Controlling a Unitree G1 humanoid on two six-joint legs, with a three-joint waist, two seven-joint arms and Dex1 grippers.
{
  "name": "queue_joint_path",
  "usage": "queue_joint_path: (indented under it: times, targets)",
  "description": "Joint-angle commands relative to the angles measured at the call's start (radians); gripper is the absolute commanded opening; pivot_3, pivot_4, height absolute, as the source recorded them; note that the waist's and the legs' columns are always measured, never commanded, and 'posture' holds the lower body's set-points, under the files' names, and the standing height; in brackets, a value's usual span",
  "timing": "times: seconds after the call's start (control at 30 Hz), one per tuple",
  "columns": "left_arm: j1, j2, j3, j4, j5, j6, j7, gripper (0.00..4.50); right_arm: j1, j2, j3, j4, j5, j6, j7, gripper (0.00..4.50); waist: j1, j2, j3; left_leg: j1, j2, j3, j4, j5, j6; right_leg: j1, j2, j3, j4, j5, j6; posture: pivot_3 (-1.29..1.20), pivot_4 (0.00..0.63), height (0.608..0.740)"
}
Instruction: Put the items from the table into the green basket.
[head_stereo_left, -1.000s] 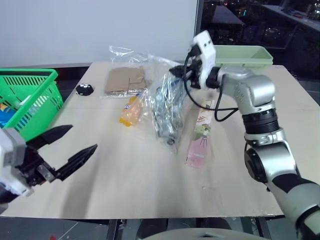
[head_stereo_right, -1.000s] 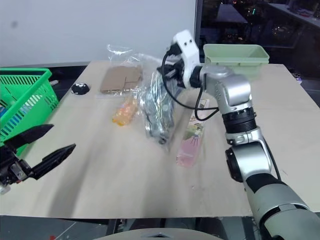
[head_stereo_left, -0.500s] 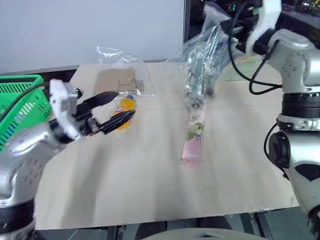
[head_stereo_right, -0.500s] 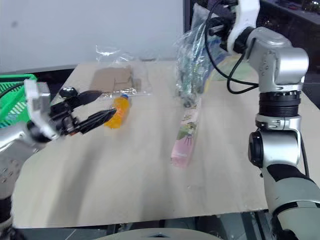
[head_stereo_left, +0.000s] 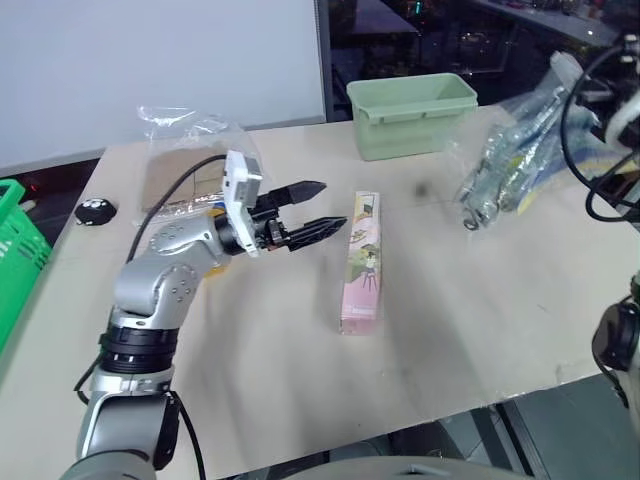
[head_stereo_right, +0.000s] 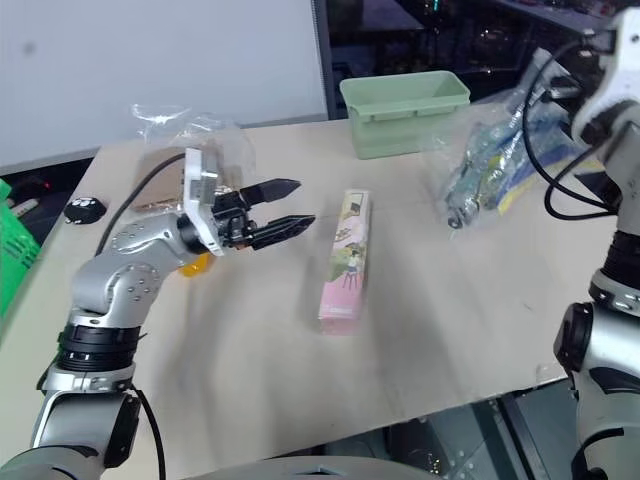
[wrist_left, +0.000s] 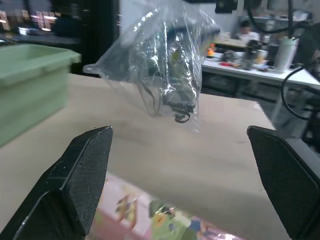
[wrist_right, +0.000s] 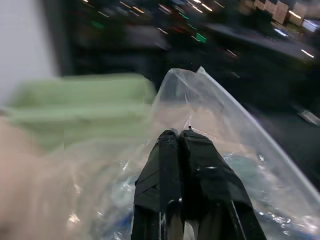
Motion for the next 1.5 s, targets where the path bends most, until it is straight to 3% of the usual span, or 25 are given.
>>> queue_joint_path:
  times: [0.03,0.07,0.13,0.2,0.37,0.4,0.47,0.57,0.73,1.03,1.17,1.5]
  targets:
    - [-0.046,-0.014,-0.001,0.028,0.039,-0.047,-0.033,4.5,0.029,-0.054,-0.039,-0.012,-0.009,-0.074,0.014,0.02,-0.013,0.001,0.0,0.0,0.0,0.0,0.0,0.0,0.0,0.0,0.0,0.0,0.0,0.0,0.0,-0.15,0.0,0.74]
    - [-0.05,-0.018,-0.003,0.038,0.049,-0.053,-0.04,4.5,0.05,-0.071,-0.033,0.0,-0.019,-0.102,0.025,0.63,-0.02,0.002,-0.001,0.0,0.0,0.0,0.0,0.0,0.0,0.0,0.0,0.0,0.001,0.0,0.0,-0.16,0.0,0.74]
    - [-0.054,-0.022,0.0,0.054,0.063,-0.061,-0.053,4.5,0.089,-0.107,-0.025,0.032,-0.033,-0.159,0.052,1.26,-0.032,0.002,-0.001,0.001,0.0,0.0,0.0,0.0,0.0,0.001,0.0,0.001,0.0,0.0,0.0,-0.16,0.0,0.74]
    - [-0.056,-0.02,0.004,0.066,0.08,-0.07,-0.063,4.5,0.089,-0.125,-0.044,0.065,-0.038,-0.205,0.04,2.3,-0.046,0.002,-0.001,0.001,0.0,0.001,0.0,0.0,0.0,0.001,0.0,0.002,0.0,0.0,0.0,-0.15,0.0,0.74]
    - [-0.038,-0.017,0.018,0.058,0.09,-0.068,-0.073,4.5,0.056,-0.151,-0.055,0.106,-0.049,-0.325,0.028,4.28,-0.069,0.002,-0.001,0.002,0.0,0.002,0.0,0.0,0.0,0.001,0.0,0.003,0.001,0.0,0.001,-0.14,0.0,0.74]
    - [-0.03,-0.012,0.019,0.052,0.094,-0.066,-0.072,4.5,0.048,-0.149,-0.05,0.105,-0.045,-0.343,0.032,4.41,-0.071,0.002,-0.001,0.003,0.0,0.002,0.0,0.0,0.0,0.001,0.0,0.003,0.001,0.0,0.001,-0.14,0.0,0.74]
    - [-0.016,-0.005,0.02,0.04,0.104,-0.057,-0.065,4.5,0.043,-0.132,-0.036,0.083,-0.014,-0.35,0.062,4.41,-0.076,0.002,-0.001,0.003,0.0,0.002,0.0,0.0,0.0,0.001,0.0,0.003,0.001,0.0,0.001,-0.14,0.0,0.74]
    - [0.006,-0.003,0.015,0.006,0.115,-0.025,-0.027,4.5,0.113,-0.099,0.001,-0.041,0.104,-0.325,0.218,4.41,-0.082,0.002,-0.001,0.004,0.0,0.002,0.0,0.0,0.0,0.002,0.0,0.003,0.001,0.0,0.001,-0.13,0.0,0.74]
    - [0.098,-0.073,-0.016,-0.141,0.18,0.049,0.195,4.5,0.383,-0.147,0.063,-0.254,0.18,-0.322,0.426,4.41,-0.058,0.002,-0.001,0.004,0.0,-0.002,0.001,0.0,0.0,0.005,0.0,0.001,0.0,-0.001,0.003,-0.12,0.0,0.74]
    - [0.254,-0.14,-0.063,-0.387,0.253,0.29,0.504,4.5,0.792,-0.143,-0.068,-0.452,0.405,-0.311,0.655,4.41,-0.01,0.0,-0.002,0.006,-0.002,-0.003,0.003,-0.001,0.001,0.007,0.0,0.002,0.001,-0.003,0.007,-0.11,0.0,0.74]
    - [0.248,-0.23,-0.063,-0.398,0.238,0.406,0.618,4.5,0.922,-0.148,-0.108,-0.453,0.434,-0.335,0.711,4.41,0.001,0.0,-0.002,0.008,-0.003,-0.002,0.006,0.0,0.001,0.011,0.0,0.003,0.001,-0.004,0.008,-0.13,0.0,0.74]
    - [0.135,-0.32,-0.145,-0.328,0.283,0.595,0.724,4.5,1.159,-0.057,-0.227,-0.618,0.571,-0.359,0.703,4.41,-0.017,0.0,-0.004,0.008,-0.004,-0.002,0.01,-0.001,0.001,0.014,0.002,0.006,0.001,-0.003,0.01,-0.22,0.0,0.74]
